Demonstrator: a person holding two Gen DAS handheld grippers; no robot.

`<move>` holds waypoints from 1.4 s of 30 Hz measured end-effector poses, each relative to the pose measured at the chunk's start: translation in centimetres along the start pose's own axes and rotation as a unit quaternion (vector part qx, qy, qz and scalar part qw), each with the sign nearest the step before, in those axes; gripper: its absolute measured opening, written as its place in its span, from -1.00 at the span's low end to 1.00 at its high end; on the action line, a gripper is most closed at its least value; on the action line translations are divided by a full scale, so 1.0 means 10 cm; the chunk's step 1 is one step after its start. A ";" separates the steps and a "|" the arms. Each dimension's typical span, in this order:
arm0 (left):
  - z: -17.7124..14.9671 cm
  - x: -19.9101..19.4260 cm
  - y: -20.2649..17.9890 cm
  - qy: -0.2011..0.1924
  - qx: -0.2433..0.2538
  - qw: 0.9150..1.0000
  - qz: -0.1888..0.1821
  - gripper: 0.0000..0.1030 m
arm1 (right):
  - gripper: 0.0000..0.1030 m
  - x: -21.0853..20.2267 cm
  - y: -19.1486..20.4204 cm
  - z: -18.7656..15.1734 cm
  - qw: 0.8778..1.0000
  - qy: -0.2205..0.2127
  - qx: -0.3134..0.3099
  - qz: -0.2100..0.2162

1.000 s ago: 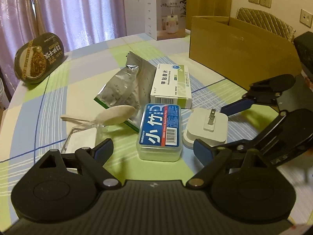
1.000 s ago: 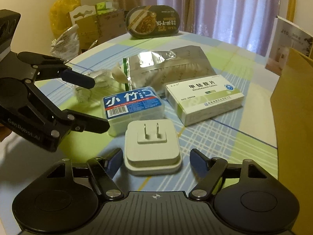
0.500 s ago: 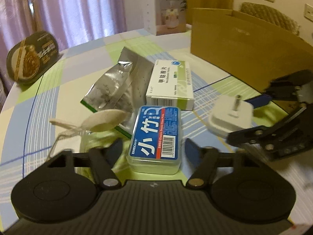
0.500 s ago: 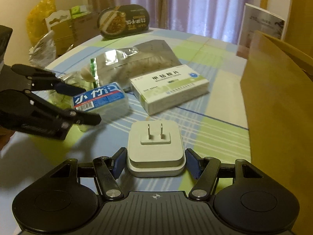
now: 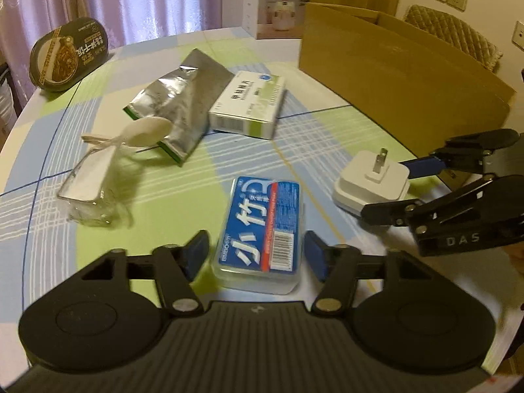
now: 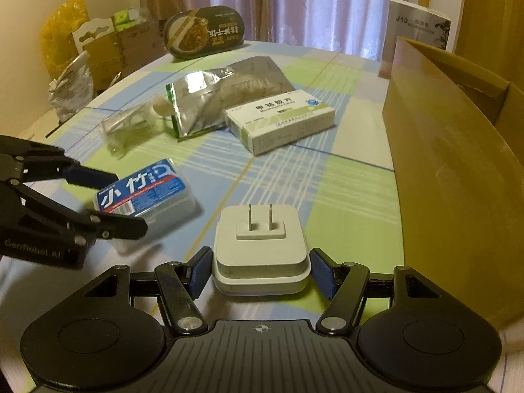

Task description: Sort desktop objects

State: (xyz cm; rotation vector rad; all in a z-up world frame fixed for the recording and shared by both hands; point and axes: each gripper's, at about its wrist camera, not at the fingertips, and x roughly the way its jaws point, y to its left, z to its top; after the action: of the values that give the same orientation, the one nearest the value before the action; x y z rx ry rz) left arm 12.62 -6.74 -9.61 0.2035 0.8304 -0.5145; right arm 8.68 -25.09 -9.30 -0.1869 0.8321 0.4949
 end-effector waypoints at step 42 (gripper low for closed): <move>0.44 -0.66 -0.54 -0.060 -0.024 0.998 -0.007 0.03 | 0.20 -1.05 -0.10 0.47 0.995 -0.081 0.036 -0.048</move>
State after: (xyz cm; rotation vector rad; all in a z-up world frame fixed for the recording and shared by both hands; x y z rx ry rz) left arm 8.98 -10.66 -1.62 0.1206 0.7268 -0.5142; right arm 6.30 -27.99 1.57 -0.1179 0.6781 0.3828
